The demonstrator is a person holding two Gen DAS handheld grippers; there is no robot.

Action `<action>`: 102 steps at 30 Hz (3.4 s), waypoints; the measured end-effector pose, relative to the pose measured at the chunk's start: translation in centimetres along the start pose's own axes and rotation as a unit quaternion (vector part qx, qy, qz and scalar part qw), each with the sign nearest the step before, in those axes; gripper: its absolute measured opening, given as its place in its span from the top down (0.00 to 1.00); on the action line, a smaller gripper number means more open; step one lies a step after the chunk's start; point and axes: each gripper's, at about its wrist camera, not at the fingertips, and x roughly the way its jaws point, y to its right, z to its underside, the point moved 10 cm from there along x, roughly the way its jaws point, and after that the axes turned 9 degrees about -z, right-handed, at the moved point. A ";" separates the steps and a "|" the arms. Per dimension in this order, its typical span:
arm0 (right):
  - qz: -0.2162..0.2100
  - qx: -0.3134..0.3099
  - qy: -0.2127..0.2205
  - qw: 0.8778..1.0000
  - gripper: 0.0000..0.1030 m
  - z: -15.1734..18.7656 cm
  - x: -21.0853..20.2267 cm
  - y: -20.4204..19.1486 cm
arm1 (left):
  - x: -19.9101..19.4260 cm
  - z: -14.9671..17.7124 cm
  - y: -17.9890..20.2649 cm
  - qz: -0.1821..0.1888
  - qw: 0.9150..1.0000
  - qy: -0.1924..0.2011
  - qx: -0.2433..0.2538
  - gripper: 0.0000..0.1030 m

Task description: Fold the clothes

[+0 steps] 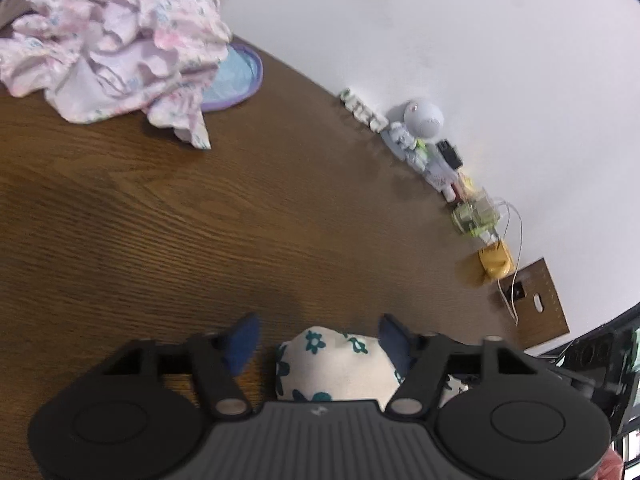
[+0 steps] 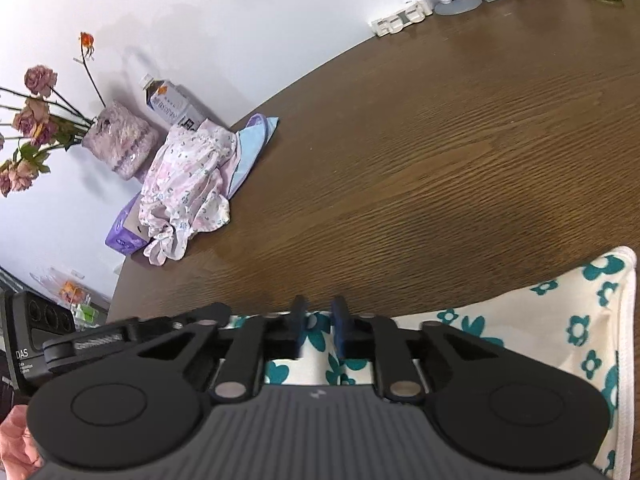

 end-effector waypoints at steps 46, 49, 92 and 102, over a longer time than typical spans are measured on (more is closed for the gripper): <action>0.005 -0.070 0.021 0.997 0.81 7.6 -4.1 -2.9 | -2.7 7.8 0.1 0.049 0.998 -0.031 -0.008 0.75; 0.011 -0.082 0.025 0.996 0.78 7.8 -4.2 -3.1 | -3.3 7.7 -0.3 0.047 0.998 -0.028 -0.015 0.57; 0.017 -0.109 0.046 0.993 0.53 13.1 -7.9 -2.9 | -8.7 12.1 -0.8 0.013 0.999 0.049 -0.001 0.44; 0.012 -0.174 0.025 0.984 0.53 14.6 -7.8 -4.4 | -8.2 14.2 0.5 -0.001 0.996 0.029 0.087 0.44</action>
